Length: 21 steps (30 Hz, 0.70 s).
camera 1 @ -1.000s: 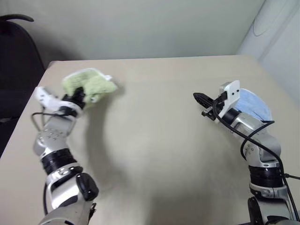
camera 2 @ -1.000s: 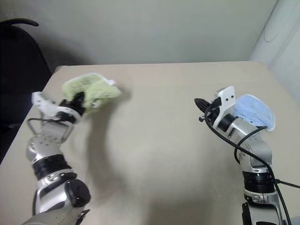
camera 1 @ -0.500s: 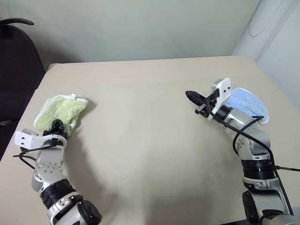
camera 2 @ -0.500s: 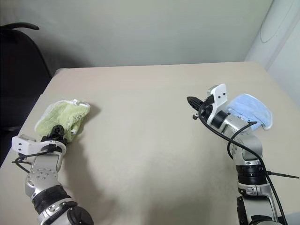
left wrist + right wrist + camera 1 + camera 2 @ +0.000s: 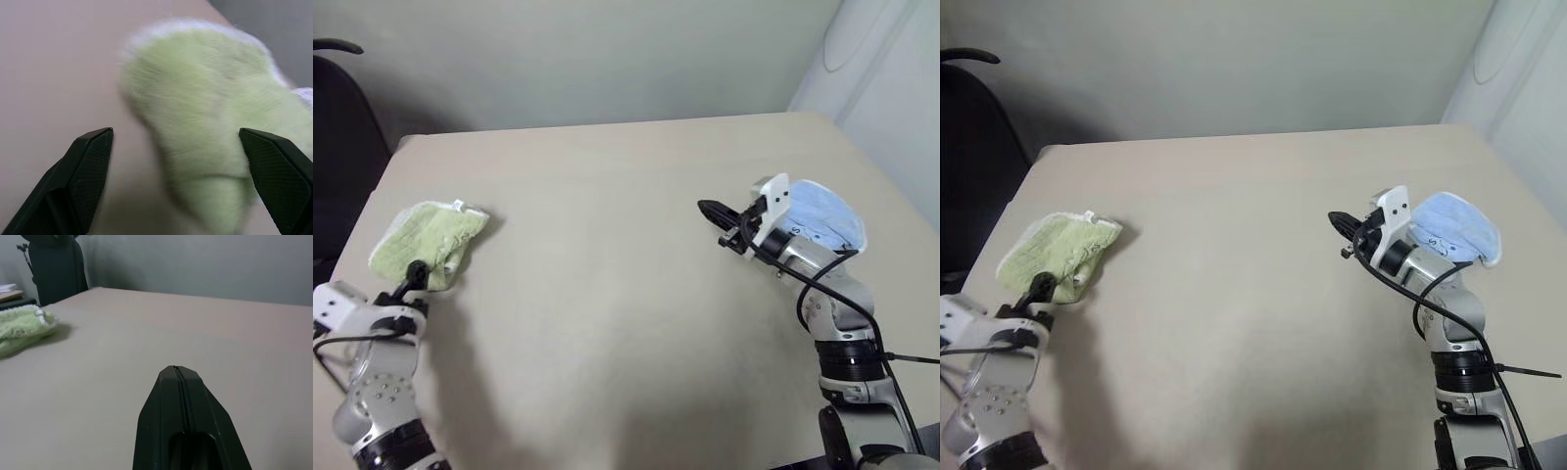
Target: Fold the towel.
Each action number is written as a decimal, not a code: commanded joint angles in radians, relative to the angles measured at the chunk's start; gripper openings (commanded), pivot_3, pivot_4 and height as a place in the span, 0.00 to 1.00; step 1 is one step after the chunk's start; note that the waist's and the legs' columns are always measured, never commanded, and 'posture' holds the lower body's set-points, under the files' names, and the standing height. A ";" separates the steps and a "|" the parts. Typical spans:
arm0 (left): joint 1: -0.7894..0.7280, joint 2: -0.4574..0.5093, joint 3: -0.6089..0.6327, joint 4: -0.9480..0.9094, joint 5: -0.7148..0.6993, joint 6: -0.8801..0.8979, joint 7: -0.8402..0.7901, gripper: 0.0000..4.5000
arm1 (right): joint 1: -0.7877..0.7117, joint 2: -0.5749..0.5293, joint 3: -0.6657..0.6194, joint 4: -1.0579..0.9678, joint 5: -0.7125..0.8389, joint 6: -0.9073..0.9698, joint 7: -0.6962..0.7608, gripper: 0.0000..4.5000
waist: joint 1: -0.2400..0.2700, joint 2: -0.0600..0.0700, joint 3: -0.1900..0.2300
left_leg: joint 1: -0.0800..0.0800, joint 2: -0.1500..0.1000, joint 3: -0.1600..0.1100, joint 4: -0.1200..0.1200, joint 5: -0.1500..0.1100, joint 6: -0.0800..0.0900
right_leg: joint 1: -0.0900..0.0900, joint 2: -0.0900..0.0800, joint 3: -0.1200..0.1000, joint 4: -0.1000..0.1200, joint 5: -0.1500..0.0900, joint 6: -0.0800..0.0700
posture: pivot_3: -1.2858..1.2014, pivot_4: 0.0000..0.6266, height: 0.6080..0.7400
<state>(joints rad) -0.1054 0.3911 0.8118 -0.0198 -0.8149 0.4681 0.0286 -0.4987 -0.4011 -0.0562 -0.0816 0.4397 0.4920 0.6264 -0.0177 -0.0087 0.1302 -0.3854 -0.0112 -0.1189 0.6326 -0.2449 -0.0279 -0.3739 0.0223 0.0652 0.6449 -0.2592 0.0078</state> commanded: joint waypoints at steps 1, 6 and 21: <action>0.056 0.110 -0.035 -0.170 0.058 -0.050 -0.130 1.00 | 0.011 -0.045 -0.019 -0.013 0.013 -0.008 0.056 0.00 | 0.009 -0.005 0.000 | -0.001 0.001 -0.001 0.001 0.000 0.000 | 0.000 0.001 -0.001 0.000 0.001 -0.001 | 0.52 0.24 1.00; 0.162 0.254 -0.220 -0.377 0.102 0.005 -0.325 1.00 | 0.064 -0.121 0.000 -0.018 -0.020 -0.028 0.118 0.00 | 0.039 -0.005 0.000 | -0.003 0.002 -0.004 0.008 -0.003 -0.001 | 0.002 0.003 -0.003 0.000 0.002 -0.003 | 0.52 0.24 1.00; -0.009 0.145 -0.658 -0.238 0.353 -0.101 -0.450 1.00 | 0.176 -0.158 -0.019 -0.096 -0.065 -0.050 0.083 0.00 | 0.036 -0.005 0.001 | -0.003 0.008 -0.003 0.008 -0.007 -0.006 | 0.000 0.007 -0.004 0.002 0.002 -0.007 | 0.52 0.24 1.00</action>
<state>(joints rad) -0.1001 0.5313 0.1190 -0.2759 -0.4832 0.4046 -0.4131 -0.3194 -0.5531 -0.0519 -0.1162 0.3674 0.4439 0.7241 0.0179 -0.0135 0.1307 -0.3887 -0.0029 -0.1221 0.6406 -0.2516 -0.0342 -0.3743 0.0298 0.0609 0.6468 -0.2570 0.0009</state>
